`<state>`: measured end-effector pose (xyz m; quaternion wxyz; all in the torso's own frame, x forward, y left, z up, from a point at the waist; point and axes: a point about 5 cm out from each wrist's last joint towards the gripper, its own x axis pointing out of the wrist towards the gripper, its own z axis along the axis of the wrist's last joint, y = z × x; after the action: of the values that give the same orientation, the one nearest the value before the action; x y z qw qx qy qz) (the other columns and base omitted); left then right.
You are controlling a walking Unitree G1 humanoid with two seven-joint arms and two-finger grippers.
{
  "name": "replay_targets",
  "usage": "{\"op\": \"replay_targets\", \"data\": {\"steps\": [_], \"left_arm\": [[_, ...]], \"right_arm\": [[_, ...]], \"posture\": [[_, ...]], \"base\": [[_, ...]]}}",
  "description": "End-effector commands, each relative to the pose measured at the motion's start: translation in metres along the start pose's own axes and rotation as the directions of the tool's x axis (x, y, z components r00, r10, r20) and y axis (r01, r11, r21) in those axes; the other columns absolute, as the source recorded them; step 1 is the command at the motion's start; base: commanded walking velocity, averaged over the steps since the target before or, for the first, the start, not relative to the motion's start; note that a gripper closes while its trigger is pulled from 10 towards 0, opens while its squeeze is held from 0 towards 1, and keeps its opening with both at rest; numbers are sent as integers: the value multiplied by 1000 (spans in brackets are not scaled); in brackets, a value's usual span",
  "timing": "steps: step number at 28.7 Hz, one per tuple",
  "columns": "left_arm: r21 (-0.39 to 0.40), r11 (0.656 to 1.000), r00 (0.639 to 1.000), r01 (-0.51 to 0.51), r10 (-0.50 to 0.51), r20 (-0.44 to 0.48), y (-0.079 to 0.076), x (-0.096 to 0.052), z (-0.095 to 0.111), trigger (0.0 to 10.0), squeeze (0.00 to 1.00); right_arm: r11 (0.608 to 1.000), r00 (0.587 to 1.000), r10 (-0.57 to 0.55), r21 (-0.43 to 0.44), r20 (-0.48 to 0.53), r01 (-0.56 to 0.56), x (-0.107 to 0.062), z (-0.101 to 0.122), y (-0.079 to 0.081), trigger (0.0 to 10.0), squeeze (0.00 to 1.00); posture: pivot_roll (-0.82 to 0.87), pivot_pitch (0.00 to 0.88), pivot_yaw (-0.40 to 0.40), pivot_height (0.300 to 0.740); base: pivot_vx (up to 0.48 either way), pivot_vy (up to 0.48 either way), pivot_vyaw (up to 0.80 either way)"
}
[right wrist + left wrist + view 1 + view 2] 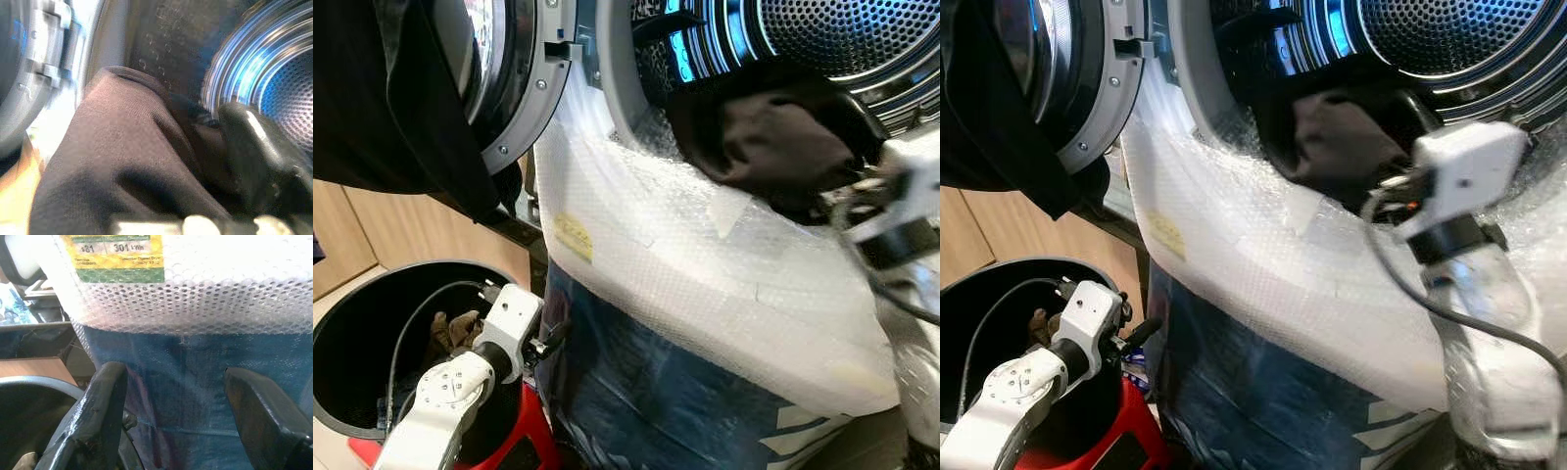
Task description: Clothes washing
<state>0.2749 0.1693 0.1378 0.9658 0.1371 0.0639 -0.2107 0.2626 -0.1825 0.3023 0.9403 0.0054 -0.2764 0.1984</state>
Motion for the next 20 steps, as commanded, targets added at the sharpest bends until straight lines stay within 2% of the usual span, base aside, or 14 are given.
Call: {"op": "replay_targets", "data": {"steps": [1,3,5,7,9,10,14,15,17,19,20], "left_arm": [[12,1000,999,29,-29,14,-4,2,5,10000,0],[12,999,999,34,-34,16,-4,3,5,10000,0],[16,999,999,39,-39,15,-5,3,5,10000,0],[18,999,999,41,-41,17,-5,3,6,10000,0],[18,999,999,41,-41,18,-5,2,6,10000,0],[18,999,999,41,-41,20,-5,2,6,10000,0],[20,999,999,43,-43,21,-6,2,6,10000,0],[25,999,999,46,-47,25,-6,3,7,10000,0],[24,999,998,46,-47,28,-5,3,8,10000,0],[21,999,999,42,-43,32,-4,3,9,10000,0],[21,999,999,42,-43,32,-4,3,9,10000,0]], "right_arm": [[992,999,37,121,17,-38,-14,1,5,10000,0],[989,998,61,140,-19,-58,-22,-7,10,10000,0],[985,999,17,173,-45,-9,-29,-16,11,10000,0],[966,998,-3,256,-63,19,-39,-19,12,10000,0],[960,998,-3,278,-69,22,-42,-20,13,10000,0],[931,998,1,364,-58,20,-50,-20,16,10000,0],[903,998,-17,428,-53,39,-56,-24,17,10000,0],[870,996,-69,485,-51,85,-63,-30,16,10000,0],[860,998,-45,507,-50,64,-67,-33,21,10000,0],[851,987,134,520,-87,-70,-86,-42,42,10000,0],[851,987,134,520,-87,-70,-86,-42,42,10000,0]], "posture": [[113,46,-116,740],[110,43,-117,740],[113,39,-119,740],[125,28,-125,740],[125,28,-125,740],[121,16,-127,740],[123,7,-125,740],[126,8,-125,740],[128,11,-122,740],[120,19,-118,740],[120,19,-118,740]], "base": [[0,0,0],[0,0,0],[0,0,0],[0,0,0],[0,0,0],[0,0,0],[0,0,0],[0,0,0],[0,0,0],[0,0,0],[0,0,0]]}}
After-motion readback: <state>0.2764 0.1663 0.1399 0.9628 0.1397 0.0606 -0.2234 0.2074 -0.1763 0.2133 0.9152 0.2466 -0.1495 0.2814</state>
